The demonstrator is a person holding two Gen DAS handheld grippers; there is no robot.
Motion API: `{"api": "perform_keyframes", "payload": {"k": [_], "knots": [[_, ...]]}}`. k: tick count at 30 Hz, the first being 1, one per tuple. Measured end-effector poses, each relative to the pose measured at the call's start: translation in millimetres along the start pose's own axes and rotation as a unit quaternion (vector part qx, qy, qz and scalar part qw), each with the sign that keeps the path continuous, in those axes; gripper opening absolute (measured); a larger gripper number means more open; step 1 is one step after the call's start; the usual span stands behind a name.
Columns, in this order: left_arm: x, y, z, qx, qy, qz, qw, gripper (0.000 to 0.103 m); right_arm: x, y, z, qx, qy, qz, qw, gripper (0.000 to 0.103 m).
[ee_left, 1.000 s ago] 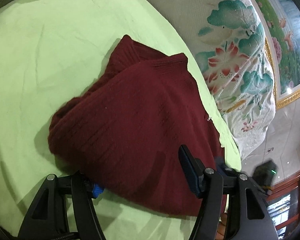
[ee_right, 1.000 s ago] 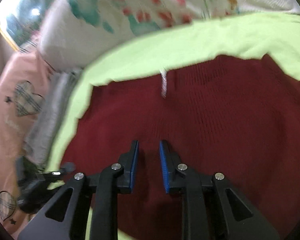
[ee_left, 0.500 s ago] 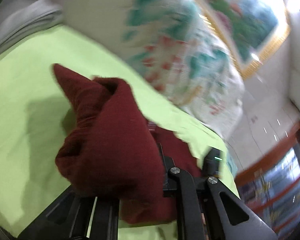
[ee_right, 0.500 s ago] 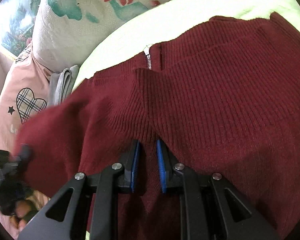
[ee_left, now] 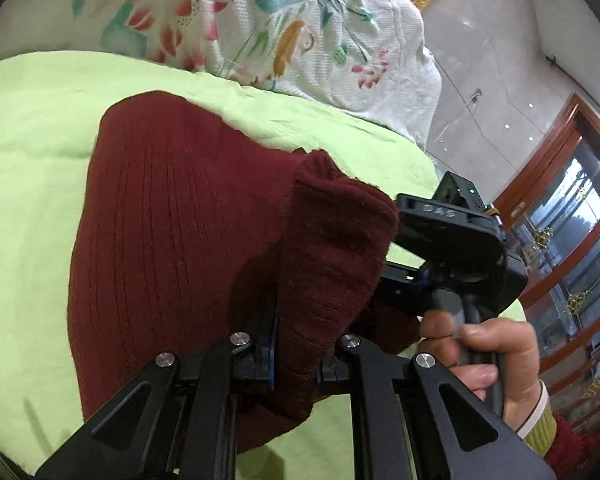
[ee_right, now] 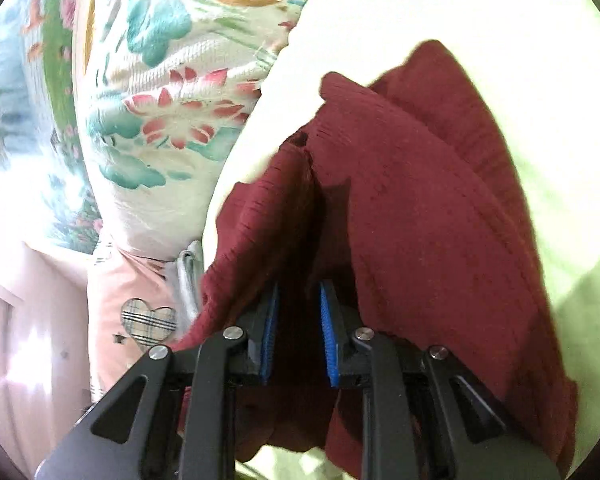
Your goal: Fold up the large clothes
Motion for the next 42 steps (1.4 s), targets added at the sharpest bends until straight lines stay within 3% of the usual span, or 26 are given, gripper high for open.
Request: {"api": "perform_keyframes", "payload": {"k": [1,6,8,11,17,19,20,21,25,29,35,38,42], "knots": [[-1,0,0,0.002,-0.003,0.003,1.0000,0.011,-1,2,0,0.008,-0.001,0.013,1.000,0.026],[-3,0,1,0.024,-0.011,0.021,0.9994,0.012,-20,13,4,0.024,-0.032,0.059,0.997,0.057],[0,0,0,0.029,-0.010,0.027,0.9992,0.012,-22,18,2,0.031,-0.036,0.077,0.996,0.064],[-2,0,-3,0.027,-0.014,0.024,0.9992,0.012,-8,18,-1,0.013,-0.003,0.025,1.000,0.067],[-5,2,-6,0.028,-0.018,0.024,0.9992,0.012,39,25,7,-0.038,0.057,-0.035,0.997,0.067],[-7,2,-6,0.028,-0.017,0.024,0.9992,0.012,57,21,9,-0.053,0.078,-0.063,0.994,0.058],[-7,1,-6,0.029,-0.017,0.026,0.9991,0.012,64,18,10,-0.063,0.086,-0.080,0.991,0.030],[-8,0,-5,0.030,-0.017,0.025,0.9991,0.012,69,17,12,-0.071,0.092,-0.092,0.989,0.019],[-16,-20,8,0.038,-0.032,0.015,0.9987,0.012,55,52,27,-0.148,0.075,-0.066,0.984,0.015],[-13,-53,16,0.049,-0.032,-0.021,0.9981,0.012,15,88,40,-0.228,0.043,-0.054,0.971,0.015],[33,-64,-15,0.057,0.031,-0.012,0.9978,0.012,-2,12,50,-0.207,0.058,-0.143,0.966,0.015],[37,-67,-21,0.075,0.032,0.005,0.9966,0.012,-6,-2,50,-0.201,0.052,-0.138,0.968,0.019],[35,-68,-22,0.079,0.036,0.012,0.9961,0.015,-3,1,53,-0.222,0.047,-0.155,0.962,0.022]]}}
Point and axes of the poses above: each gripper's, at about its wrist camera, not at the fingertips, and x roughly the way its jaws point, y to its left, z to its top, the point moved 10 cm from there along x, roughly the way its jaws point, and after that the axes turned 12 degrees about z, right-handed, at the moved point
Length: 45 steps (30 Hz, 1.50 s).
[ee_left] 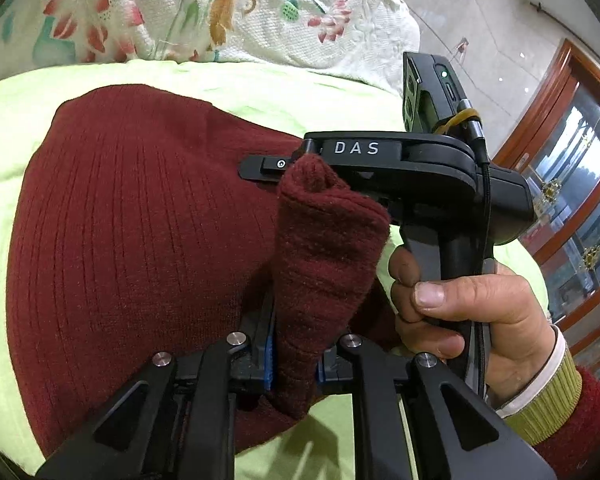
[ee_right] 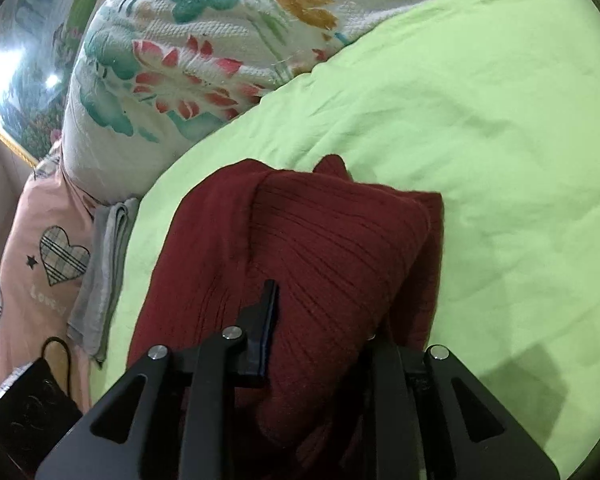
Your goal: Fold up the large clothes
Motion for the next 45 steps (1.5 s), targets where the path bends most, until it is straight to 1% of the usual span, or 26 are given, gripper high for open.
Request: {"api": "perform_keyframes", "payload": {"k": [3,4,5,6,7,10,11,12,13,14,15,17,20,21,23,28,30,31,32,34,37,39,41,43,44,45], "knots": [[-4,1,0,-0.007,0.006,-0.004,1.0000,0.018,0,4,1,-0.010,0.007,-0.005,1.000,0.025],[-5,2,1,-0.008,0.008,-0.007,0.9999,0.022,-1,3,0,-0.004,0.008,-0.003,1.000,0.028],[-10,2,0,-0.009,0.008,-0.011,0.9999,0.024,-5,1,0,0.004,0.006,0.001,1.000,0.035],[-15,4,-2,-0.009,0.008,-0.013,0.9998,0.028,-10,-1,0,0.007,0.001,0.002,1.000,0.039],[-21,5,-4,-0.009,0.010,-0.015,0.9998,0.036,-14,-1,0,0.006,-0.005,-0.001,1.000,0.040],[-43,10,-9,-0.012,0.003,-0.023,0.9997,0.051,-29,-1,0,0.009,-0.018,-0.004,1.000,0.048],[-50,13,-9,-0.013,-0.001,-0.024,0.9996,0.055,-34,-1,-1,0.013,-0.024,-0.004,1.000,0.057],[-58,18,-9,-0.017,-0.004,-0.021,0.9996,0.063,-38,-1,-2,0.015,-0.029,-0.005,0.999,0.067],[-65,24,-8,-0.024,-0.007,-0.019,0.9995,0.068,-42,-1,-3,0.016,-0.032,-0.007,0.999,0.072],[-73,31,-6,-0.037,-0.016,-0.020,0.9990,0.069,-45,-1,-4,0.017,-0.035,-0.006,0.999,0.077],[-79,41,-4,-0.050,-0.019,-0.020,0.9983,0.072,-47,0,-6,0.020,-0.035,-0.001,0.999,0.077],[-84,62,1,-0.077,-0.021,-0.012,0.9967,0.078,-48,-3,-12,0.032,-0.031,0.006,0.999,0.078],[-76,95,9,-0.114,-0.010,0.004,0.9934,0.079,-46,-7,-18,0.044,-0.021,0.008,0.999,0.078],[-71,104,11,-0.130,-0.001,-0.002,0.9915,0.079,-45,-8,-19,0.046,-0.019,0.008,0.999,0.078],[-59,117,19,-0.161,0.015,-0.033,0.9862,0.080,-42,-11,-23,0.052,-0.011,0.011,0.999,0.079],[-26,145,23,-0.194,0.047,-0.029,0.9794,0.080,-37,-17,-27,0.062,-0.002,0.014,0.998,0.079],[-10,149,25,-0.209,0.060,-0.052,0.9746,0.081,-35,-18,-27,0.063,0.001,0.016,0.998,0.079],[-3,148,25,-0.216,0.065,-0.062,0.9722,0.084,-34,-19,-26,0.064,0.002,0.016,0.998,0.079],[4,149,26,-0.219,0.070,-0.070,0.9706,0.085,-33,-19,-26,0.063,0.004,0.016,0.998,0.079],[21,148,26,-0.217,0.083,-0.069,0.9701,0.089,-30,-20,-24,0.060,0.007,0.016,0.998,0.079],[37,137,29,-0.213,0.094,-0.088,0.9684,0.086,-26,-20,-24,0.059,0.010,0.016,0.998,0.079],[42,131,28,-0.201,0.097,-0.084,0.9710,0.083,-22,-18,-24,0.051,0.012,0.013,0.999,0.079],[45,126,28,-0.180,0.099,-0.072,0.9760,0.081,-17,-15,-24,0.042,0.017,0.016,0.999,0.080],[44,122,30,-0.165,0.094,-0.064,0.9798,0.075,-13,-15,-25,0.043,0.022,0.015,0.999,0.073],[43,120,31,-0.159,0.089,-0.061,0.9814,0.073,-11,-16,-27,0.052,0.024,0.016,0.998,0.056],[41,120,31,-0.154,0.085,-0.059,0.9827,0.069,-9,-17,-28,0.066,0.025,0.025,0.997,0.043]]}}
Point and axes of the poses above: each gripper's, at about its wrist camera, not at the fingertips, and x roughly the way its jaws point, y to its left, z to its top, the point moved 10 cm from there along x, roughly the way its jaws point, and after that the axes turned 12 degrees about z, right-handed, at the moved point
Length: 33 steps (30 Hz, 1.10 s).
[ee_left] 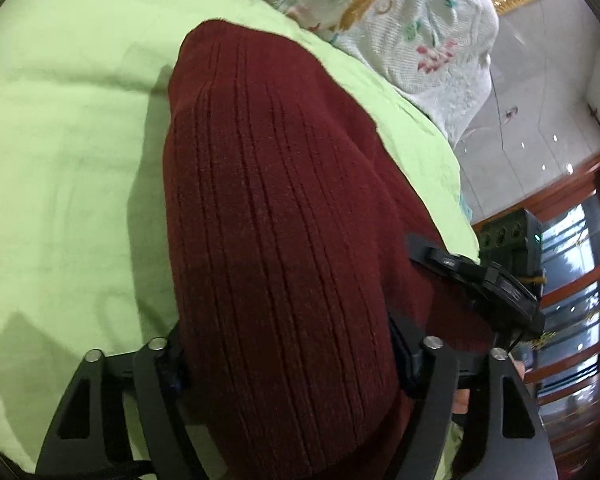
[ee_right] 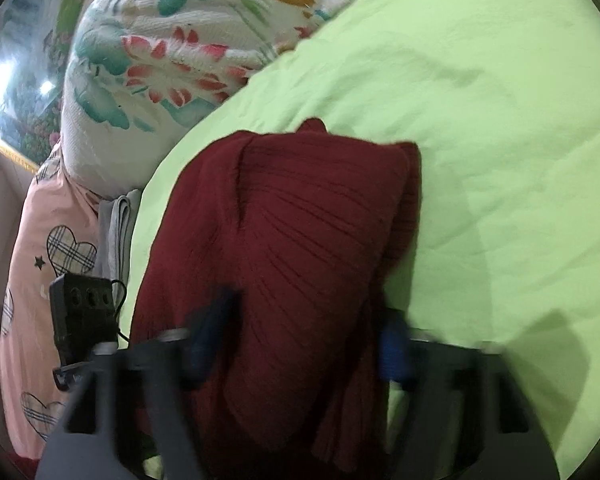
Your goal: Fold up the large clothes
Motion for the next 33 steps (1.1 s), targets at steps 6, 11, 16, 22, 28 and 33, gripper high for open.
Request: {"api": "perform_keyframes", "payload": {"k": [6,11,16,22,28,33], "knots": [[-22,-7,-7,0.020,-0.031,0.004,0.9993,0.060,-5,20,-7,0.015,-0.016,0.022,1.000,0.032],[-70,7,-25,0.018,-0.051,-0.006,0.9985,0.059,3,63,-29,-0.006,-0.001,0.049,0.999,0.031],[-132,42,-51,0.011,-0.075,0.024,0.9968,0.059,34,109,-64,-0.016,0.032,0.103,0.994,0.031],[-184,90,-85,-0.022,-0.088,0.059,0.9941,0.059,79,152,-100,-0.041,0.078,0.134,0.987,0.031],[-182,142,-119,-0.089,-0.076,0.073,0.9904,0.064,112,145,-122,-0.048,0.108,0.102,0.988,0.032],[-177,147,-122,-0.099,-0.081,0.070,0.9893,0.072,114,134,-123,-0.042,0.104,0.082,0.990,0.045]]}}
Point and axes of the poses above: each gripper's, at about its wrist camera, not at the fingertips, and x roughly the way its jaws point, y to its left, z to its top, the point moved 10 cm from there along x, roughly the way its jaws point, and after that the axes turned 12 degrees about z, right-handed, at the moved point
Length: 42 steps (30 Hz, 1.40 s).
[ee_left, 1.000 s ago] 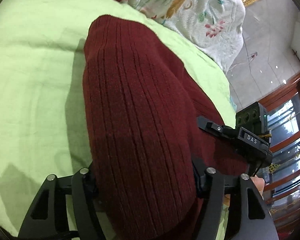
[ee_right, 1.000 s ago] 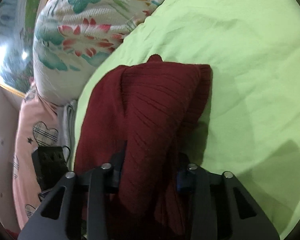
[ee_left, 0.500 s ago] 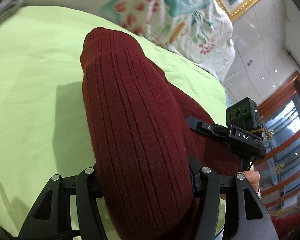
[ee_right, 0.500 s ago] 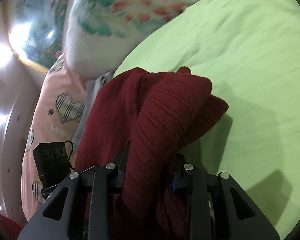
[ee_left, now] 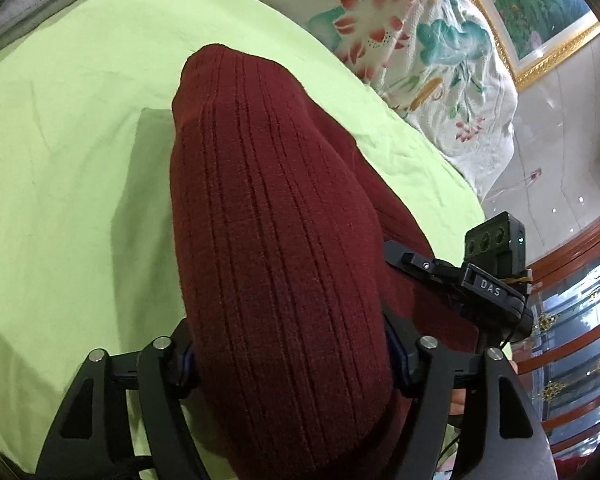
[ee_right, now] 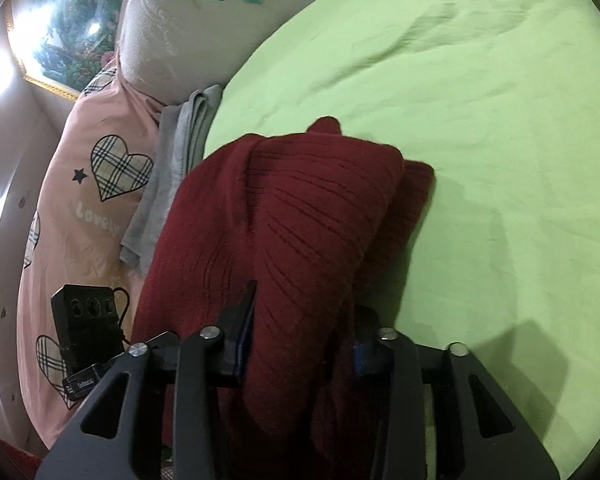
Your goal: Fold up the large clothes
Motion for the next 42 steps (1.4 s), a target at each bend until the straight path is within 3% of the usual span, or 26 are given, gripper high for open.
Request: {"api": "perform_keyframes", "payload": {"k": [1,3,8,10,13,16,18,19,20,21,25,29,32,42], "knots": [[-1,-1,0,0.003,0.000,0.004,1.0000,0.073,-2,-2,1,0.002,-0.003,-0.008,1.000,0.047],[-1,-6,1,0.007,-0.001,0.014,0.9999,0.073,-8,-3,2,0.005,-0.008,-0.024,1.000,0.063],[-25,4,-1,0.000,-0.018,0.032,0.9993,0.074,-42,4,10,-0.005,-0.051,-0.042,0.998,0.064],[-49,9,2,-0.003,-0.062,0.049,0.9969,0.071,-55,9,12,-0.014,-0.067,-0.048,0.996,0.064],[-77,2,5,0.007,-0.107,0.035,0.9936,0.066,-61,14,12,-0.020,-0.069,-0.043,0.996,0.063],[-83,-14,1,0.040,-0.109,0.019,0.9930,0.062,-51,11,10,-0.014,-0.054,-0.049,0.997,0.054],[-77,-17,-4,0.059,-0.105,0.036,0.9920,0.061,-39,11,9,-0.013,-0.043,-0.051,0.998,0.036],[-75,-18,-5,0.065,-0.105,0.041,0.9915,0.061,-35,10,9,-0.014,-0.039,-0.053,0.998,0.033],[-72,-18,-6,0.069,-0.103,0.045,0.9912,0.061,-31,11,9,-0.019,-0.033,-0.058,0.998,0.018],[-69,-20,-6,0.072,-0.099,0.046,0.9914,0.061,-28,13,10,-0.025,-0.031,-0.059,0.997,0.012],[-66,-32,-4,0.094,-0.091,0.041,0.9905,0.061,-47,32,32,-0.058,-0.071,-0.050,0.995,0.010],[-49,-40,-10,0.130,-0.082,0.074,0.9853,0.061,-43,10,33,-0.045,-0.052,-0.086,0.994,0.010],[-49,-44,-16,0.160,-0.090,0.113,0.9765,0.064,-34,-9,21,-0.007,-0.037,-0.075,0.996,0.017],[-98,-26,-69,0.169,-0.098,0.121,0.9732,0.064,-91,25,-16,-0.031,-0.081,-0.061,0.994,0.042]]}}
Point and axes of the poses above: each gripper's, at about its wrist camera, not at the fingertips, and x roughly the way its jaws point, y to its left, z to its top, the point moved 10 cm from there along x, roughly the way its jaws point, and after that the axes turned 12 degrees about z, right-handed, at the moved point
